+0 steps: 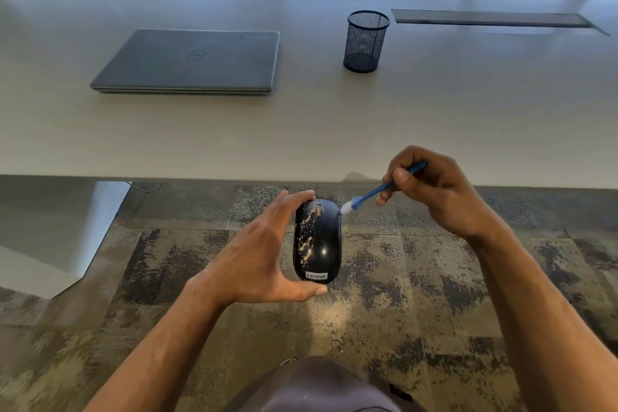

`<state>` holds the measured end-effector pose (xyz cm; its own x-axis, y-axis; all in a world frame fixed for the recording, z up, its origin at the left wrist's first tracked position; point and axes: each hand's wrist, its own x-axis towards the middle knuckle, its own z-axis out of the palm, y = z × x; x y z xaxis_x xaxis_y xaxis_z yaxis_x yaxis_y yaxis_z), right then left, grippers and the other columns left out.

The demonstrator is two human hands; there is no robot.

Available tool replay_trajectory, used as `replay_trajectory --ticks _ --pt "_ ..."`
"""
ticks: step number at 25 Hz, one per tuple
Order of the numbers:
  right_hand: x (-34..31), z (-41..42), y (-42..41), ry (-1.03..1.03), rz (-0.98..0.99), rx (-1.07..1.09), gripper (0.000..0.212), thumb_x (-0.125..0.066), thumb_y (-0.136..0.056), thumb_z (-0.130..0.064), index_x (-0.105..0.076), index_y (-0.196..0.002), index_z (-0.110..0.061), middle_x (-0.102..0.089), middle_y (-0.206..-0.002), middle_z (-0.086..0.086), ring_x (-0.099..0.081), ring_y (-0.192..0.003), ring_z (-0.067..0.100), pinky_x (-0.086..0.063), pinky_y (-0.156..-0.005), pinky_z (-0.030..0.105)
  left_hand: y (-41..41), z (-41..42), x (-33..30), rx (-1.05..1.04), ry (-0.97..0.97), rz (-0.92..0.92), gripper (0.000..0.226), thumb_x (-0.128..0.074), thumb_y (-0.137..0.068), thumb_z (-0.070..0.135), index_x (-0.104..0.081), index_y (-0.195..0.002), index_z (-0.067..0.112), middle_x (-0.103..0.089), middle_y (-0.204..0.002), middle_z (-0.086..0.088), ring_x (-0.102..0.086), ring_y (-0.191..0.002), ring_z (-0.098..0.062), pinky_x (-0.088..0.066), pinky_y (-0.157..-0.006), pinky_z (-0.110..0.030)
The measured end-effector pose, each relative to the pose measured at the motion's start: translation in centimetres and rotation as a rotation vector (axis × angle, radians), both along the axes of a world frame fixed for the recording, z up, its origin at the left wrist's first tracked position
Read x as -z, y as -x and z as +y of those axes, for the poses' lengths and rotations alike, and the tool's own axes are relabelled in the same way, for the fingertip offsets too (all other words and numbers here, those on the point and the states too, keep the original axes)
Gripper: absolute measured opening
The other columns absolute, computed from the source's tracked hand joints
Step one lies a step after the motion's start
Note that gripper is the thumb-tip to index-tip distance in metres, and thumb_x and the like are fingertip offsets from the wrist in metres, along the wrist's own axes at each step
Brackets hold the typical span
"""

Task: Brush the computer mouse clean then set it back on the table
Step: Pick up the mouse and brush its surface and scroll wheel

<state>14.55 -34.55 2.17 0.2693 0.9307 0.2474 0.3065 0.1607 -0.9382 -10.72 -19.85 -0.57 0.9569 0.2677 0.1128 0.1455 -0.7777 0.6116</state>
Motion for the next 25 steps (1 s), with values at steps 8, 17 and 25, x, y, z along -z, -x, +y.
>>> replay_trajectory --ticks 8,17,25 --pt "0.8 0.4 0.8 0.020 0.017 -0.040 0.022 -0.054 -0.097 -0.025 -0.060 -0.097 -0.003 -0.071 -0.087 0.002 -0.072 -0.086 0.027 -0.058 -0.086 0.039 -0.1 1.2 0.1 -0.006 0.006 0.000 0.117 -0.076 -0.059 0.068 -0.018 -0.150 0.025 -0.041 -0.150 -0.011 -0.038 -0.134 -0.021 -0.022 -0.114 -0.043" --pt "-0.7 3.0 3.1 -0.048 -0.002 0.167 0.018 -0.059 -0.101 -0.025 -0.063 -0.091 -0.011 -0.072 -0.064 0.004 -0.071 -0.057 0.020 -0.060 -0.063 0.029 -0.3 1.9 0.6 -0.021 0.021 0.005 0.118 -0.077 -0.059 0.071 -0.015 -0.151 0.030 -0.038 -0.153 -0.006 -0.039 -0.140 -0.028 -0.033 -0.113 -0.057" --pt "-0.6 5.5 3.7 -0.006 -0.038 0.286 0.017 -0.061 -0.102 -0.023 -0.062 -0.086 -0.016 -0.073 -0.060 0.004 -0.073 -0.055 0.019 -0.058 -0.060 0.025 -0.2 1.9 0.6 0.001 0.000 -0.014 0.116 -0.077 -0.060 0.070 -0.016 -0.150 0.029 -0.038 -0.152 -0.009 -0.039 -0.137 -0.024 -0.028 -0.114 -0.042"
